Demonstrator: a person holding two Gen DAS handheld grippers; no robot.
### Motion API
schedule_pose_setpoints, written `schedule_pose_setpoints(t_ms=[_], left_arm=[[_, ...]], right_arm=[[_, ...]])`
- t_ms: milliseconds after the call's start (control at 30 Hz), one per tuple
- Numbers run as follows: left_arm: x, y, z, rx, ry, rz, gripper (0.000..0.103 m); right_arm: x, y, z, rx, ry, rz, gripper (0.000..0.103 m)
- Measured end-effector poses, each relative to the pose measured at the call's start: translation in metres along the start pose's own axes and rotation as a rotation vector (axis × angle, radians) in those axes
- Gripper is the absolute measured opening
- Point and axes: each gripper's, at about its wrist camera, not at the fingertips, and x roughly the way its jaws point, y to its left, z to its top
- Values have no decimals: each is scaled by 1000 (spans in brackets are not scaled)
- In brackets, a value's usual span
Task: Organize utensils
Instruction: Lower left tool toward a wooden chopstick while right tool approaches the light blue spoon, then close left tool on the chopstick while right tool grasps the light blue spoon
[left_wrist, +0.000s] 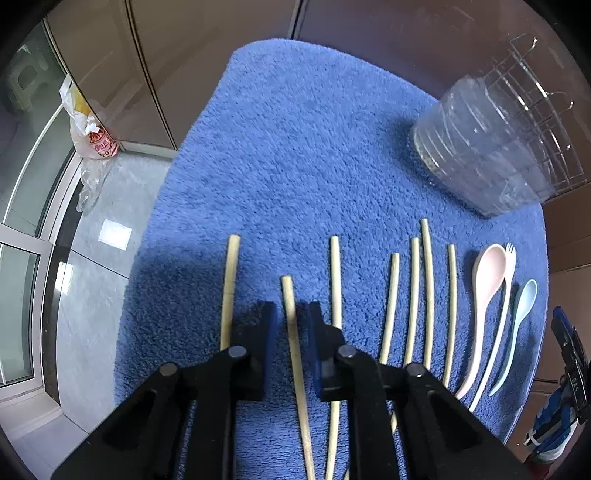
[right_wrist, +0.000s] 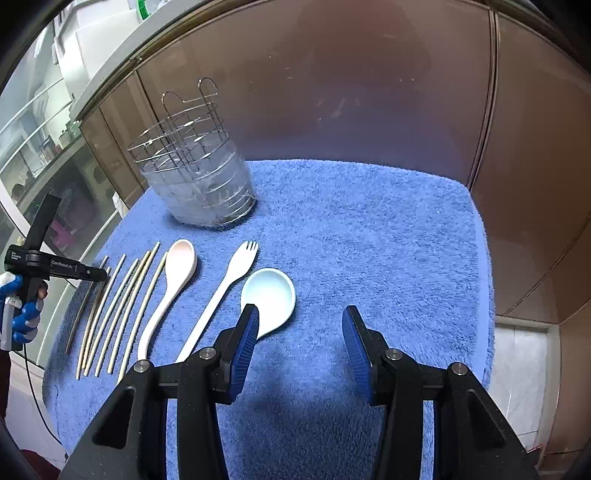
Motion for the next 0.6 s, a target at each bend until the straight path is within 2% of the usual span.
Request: schedule_pose_setpoints(t_ms=[500, 600], left_arm=[[7, 3, 7, -4, 26, 18, 10], [7, 2, 5, -10, 24, 22, 9]], right_arm=[[51, -10, 18, -31, 114, 102, 46], [63, -11, 23, -40, 147, 127, 42]])
